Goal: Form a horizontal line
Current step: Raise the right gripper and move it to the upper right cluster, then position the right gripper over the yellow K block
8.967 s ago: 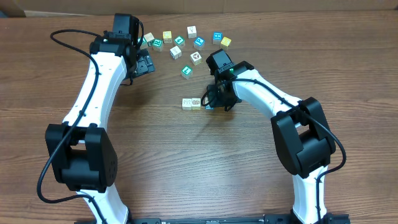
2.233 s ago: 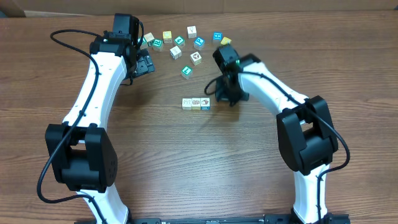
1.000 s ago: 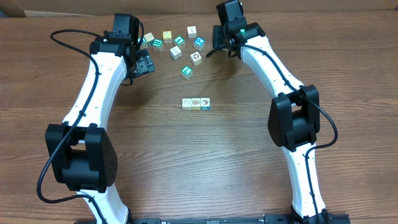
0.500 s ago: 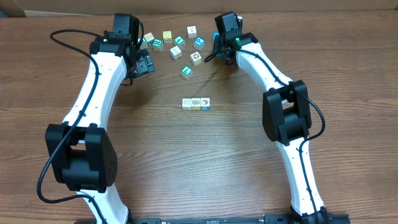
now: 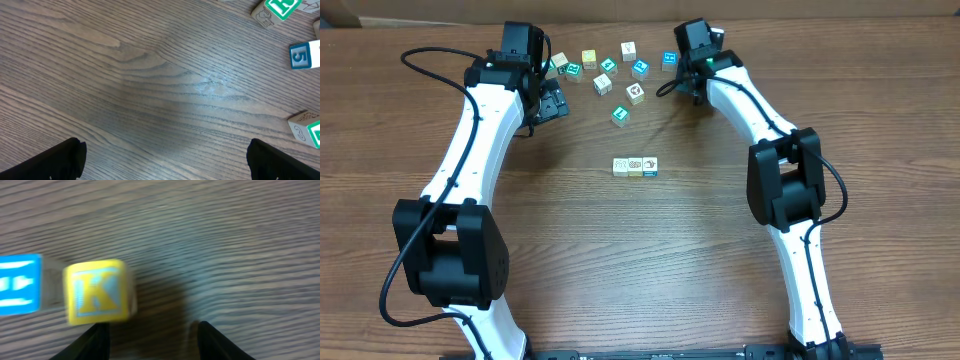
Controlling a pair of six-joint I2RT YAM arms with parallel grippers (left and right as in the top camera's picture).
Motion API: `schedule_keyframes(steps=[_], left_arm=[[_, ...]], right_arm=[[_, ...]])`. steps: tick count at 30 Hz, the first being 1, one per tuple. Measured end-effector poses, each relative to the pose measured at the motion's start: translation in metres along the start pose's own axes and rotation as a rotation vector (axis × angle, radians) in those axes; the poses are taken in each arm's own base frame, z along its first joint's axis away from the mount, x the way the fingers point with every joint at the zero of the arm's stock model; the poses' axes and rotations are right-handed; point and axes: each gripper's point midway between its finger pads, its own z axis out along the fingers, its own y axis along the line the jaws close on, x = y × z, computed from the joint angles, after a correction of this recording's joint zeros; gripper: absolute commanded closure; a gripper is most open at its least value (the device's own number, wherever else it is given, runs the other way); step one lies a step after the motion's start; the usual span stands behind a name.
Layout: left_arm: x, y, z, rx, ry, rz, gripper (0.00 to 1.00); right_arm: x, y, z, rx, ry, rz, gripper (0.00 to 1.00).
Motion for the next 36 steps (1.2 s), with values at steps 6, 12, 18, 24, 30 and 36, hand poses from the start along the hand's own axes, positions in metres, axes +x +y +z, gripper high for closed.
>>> schedule_keyframes(steps=[6,12,18,24,30,36], left_arm=[[0.000,0.000,0.000,0.000,0.000,0.000,0.00],[0.000,0.000,0.000,0.000,0.000,0.000,0.00],[0.000,0.000,0.000,0.000,0.000,0.000,0.00],[0.000,0.000,0.000,0.000,0.000,0.000,0.00],[0.000,0.000,0.000,0.000,0.000,0.000,0.00],[0.000,0.000,0.000,0.000,0.000,0.000,0.00]], right_arm=[[-0.005,-0.016,0.004,0.019,0.004,0.032,0.47],[-0.018,-0.006,0.001,-0.030,-0.040,0.029,0.43],[-0.027,0.008,-0.003,-0.102,-0.067,-0.023,0.44],[-0.034,0.016,-0.004,-0.138,-0.102,-0.108,0.43],[-0.044,0.026,-0.007,-0.178,-0.146,-0.154,0.45],[-0.043,0.031,-0.008,-0.207,-0.144,-0.173,0.45]])
